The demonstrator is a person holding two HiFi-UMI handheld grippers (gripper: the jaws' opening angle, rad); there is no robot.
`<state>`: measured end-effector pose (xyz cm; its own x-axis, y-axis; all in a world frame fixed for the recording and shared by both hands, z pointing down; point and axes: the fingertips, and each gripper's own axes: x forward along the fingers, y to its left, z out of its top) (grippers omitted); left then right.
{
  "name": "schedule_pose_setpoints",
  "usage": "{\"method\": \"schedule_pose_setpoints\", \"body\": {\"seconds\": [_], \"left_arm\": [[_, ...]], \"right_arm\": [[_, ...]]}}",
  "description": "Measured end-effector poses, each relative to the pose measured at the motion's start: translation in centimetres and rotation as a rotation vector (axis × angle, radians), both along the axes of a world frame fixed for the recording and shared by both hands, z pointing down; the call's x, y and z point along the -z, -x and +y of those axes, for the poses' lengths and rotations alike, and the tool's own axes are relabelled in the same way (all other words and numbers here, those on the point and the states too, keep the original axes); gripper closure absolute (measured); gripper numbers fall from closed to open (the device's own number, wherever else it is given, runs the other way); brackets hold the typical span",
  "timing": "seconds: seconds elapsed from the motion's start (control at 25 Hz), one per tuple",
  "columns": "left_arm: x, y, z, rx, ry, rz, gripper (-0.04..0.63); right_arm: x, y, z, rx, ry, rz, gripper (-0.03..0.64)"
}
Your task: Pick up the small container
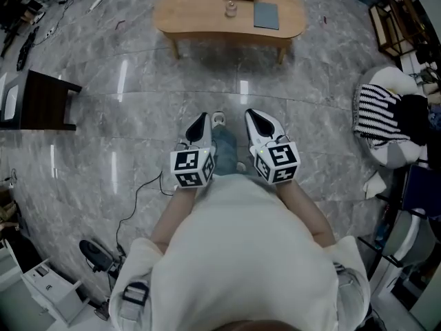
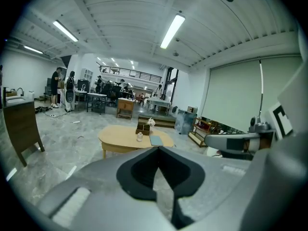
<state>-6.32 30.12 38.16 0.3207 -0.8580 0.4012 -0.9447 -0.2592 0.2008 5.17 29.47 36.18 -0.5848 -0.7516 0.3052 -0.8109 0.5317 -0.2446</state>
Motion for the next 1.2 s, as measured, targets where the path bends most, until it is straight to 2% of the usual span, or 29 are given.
{"method": "schedule_pose_setpoints", "body": {"seconds": [0.2,0.52,1.2], "left_arm": [[0.2,0.2,-4.5,-0.047,-0.011,-0.015,0.594],[0.7,1.7,-13.0,-0.071,-0.009,-0.007,0.594],[0.8,5.9,-29.8,-0.168,-0.012,-0.006,0.594]], "right_arm": [[0.2,0.9,-4.7,0.004,-0.004,0.014,0.618],[1.2,2.9,-13.1,0.006,-0.024,0.043,0.618],[1.5,7.7,-28.1,-0.031,-0.042,0.051,0.618]]}}
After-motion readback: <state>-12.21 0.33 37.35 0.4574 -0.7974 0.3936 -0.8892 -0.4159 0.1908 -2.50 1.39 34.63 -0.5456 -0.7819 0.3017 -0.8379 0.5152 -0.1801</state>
